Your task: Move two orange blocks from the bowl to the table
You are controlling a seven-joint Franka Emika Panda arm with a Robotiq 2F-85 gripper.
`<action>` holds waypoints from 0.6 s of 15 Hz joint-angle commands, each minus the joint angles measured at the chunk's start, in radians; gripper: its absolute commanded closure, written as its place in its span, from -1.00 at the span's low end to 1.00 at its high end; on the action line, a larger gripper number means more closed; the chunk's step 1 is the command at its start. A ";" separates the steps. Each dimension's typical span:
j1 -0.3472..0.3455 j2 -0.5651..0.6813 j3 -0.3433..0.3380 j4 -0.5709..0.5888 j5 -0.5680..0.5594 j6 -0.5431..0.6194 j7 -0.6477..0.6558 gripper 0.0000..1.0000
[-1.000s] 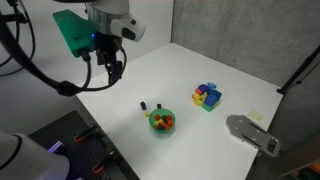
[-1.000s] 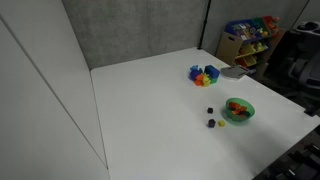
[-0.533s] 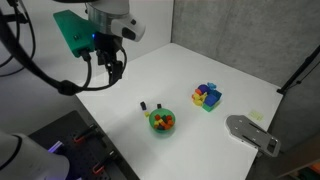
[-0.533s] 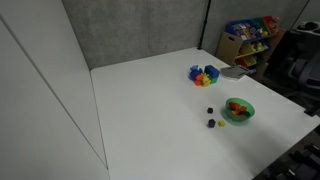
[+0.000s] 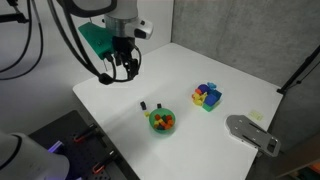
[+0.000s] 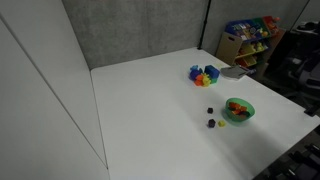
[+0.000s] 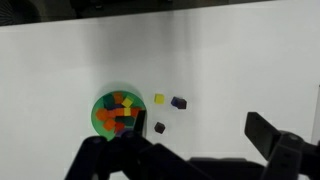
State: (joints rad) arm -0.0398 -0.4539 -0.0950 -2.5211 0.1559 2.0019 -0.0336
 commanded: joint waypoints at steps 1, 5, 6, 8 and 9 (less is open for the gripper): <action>-0.008 0.105 0.028 0.016 -0.024 0.115 0.023 -1.00; -0.014 0.236 0.032 0.033 -0.055 0.240 0.034 -1.00; -0.015 0.269 0.031 0.039 -0.065 0.268 0.037 -1.00; -0.016 0.334 0.031 0.052 -0.084 0.324 0.042 -1.00; -0.016 0.371 0.032 0.059 -0.096 0.358 0.047 -1.00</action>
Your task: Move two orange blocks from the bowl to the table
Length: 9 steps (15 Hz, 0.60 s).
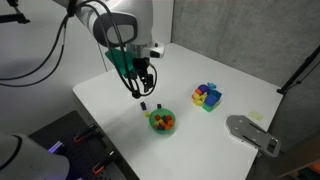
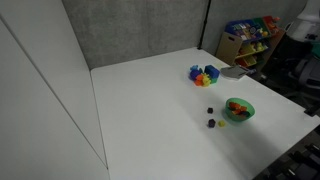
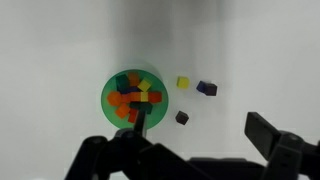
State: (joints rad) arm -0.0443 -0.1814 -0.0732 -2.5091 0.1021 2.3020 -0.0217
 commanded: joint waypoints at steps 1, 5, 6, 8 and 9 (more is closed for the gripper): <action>-0.011 0.129 0.010 0.052 -0.053 0.088 0.037 -1.00; -0.006 0.262 0.007 0.086 -0.113 0.207 0.074 -1.00; -0.004 0.298 0.005 0.100 -0.129 0.235 0.085 -1.00; 0.002 0.371 -0.002 0.132 -0.164 0.285 0.112 -1.00; 0.006 0.405 -0.007 0.149 -0.181 0.308 0.127 -1.00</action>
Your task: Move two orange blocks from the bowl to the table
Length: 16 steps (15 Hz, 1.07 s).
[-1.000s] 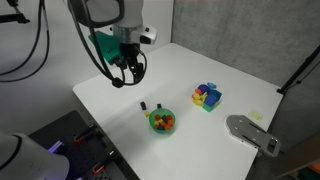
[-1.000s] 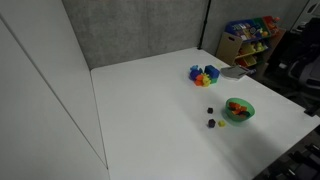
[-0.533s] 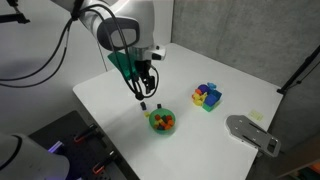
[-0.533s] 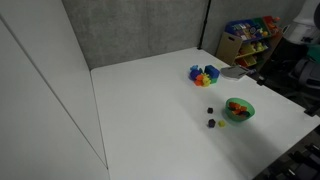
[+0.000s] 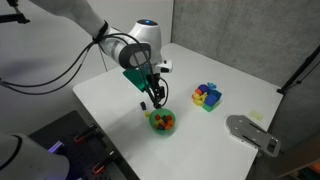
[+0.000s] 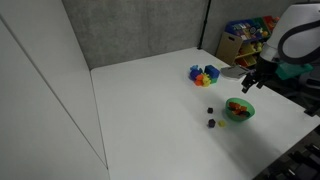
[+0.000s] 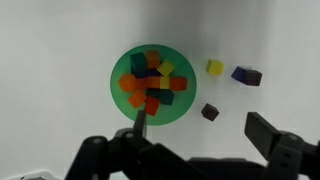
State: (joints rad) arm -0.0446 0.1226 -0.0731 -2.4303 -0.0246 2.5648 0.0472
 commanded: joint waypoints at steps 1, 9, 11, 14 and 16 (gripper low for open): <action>0.009 0.143 -0.011 0.093 -0.058 0.062 0.071 -1.00; 0.011 0.403 -0.035 0.256 0.010 0.148 0.141 -1.00; 0.017 0.440 -0.050 0.282 0.014 0.151 0.159 -1.00; 0.032 0.465 -0.082 0.305 0.004 0.139 0.192 -1.00; 0.035 0.471 -0.093 0.309 0.006 0.141 0.202 -1.00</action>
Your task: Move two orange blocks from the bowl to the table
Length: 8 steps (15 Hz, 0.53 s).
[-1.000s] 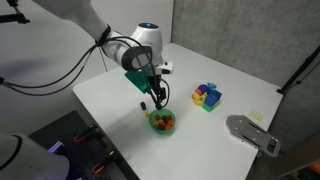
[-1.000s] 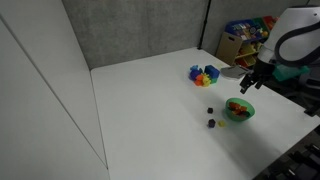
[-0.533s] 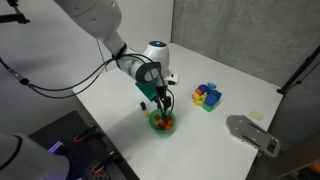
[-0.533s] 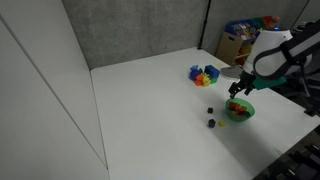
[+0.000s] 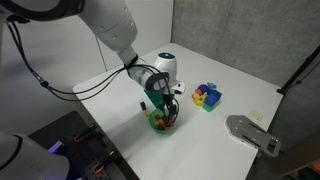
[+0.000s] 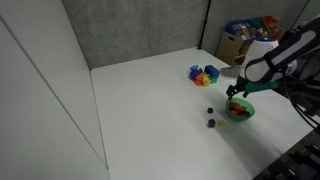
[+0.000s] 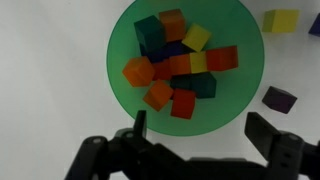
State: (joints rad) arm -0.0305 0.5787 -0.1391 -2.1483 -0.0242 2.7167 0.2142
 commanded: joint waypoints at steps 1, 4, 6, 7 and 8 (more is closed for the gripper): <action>0.021 0.018 -0.031 0.027 0.009 -0.011 0.038 -1.00; 0.015 0.028 -0.034 0.025 0.017 -0.010 0.048 -1.00; 0.009 0.037 -0.029 0.025 0.025 -0.005 0.047 -1.00; 0.006 0.043 -0.024 0.024 0.032 -0.001 0.043 -1.00; 0.003 0.047 -0.020 0.024 0.039 0.002 0.039 -1.00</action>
State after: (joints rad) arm -0.0235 0.6058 -0.1649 -2.1426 -0.0101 2.7166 0.2474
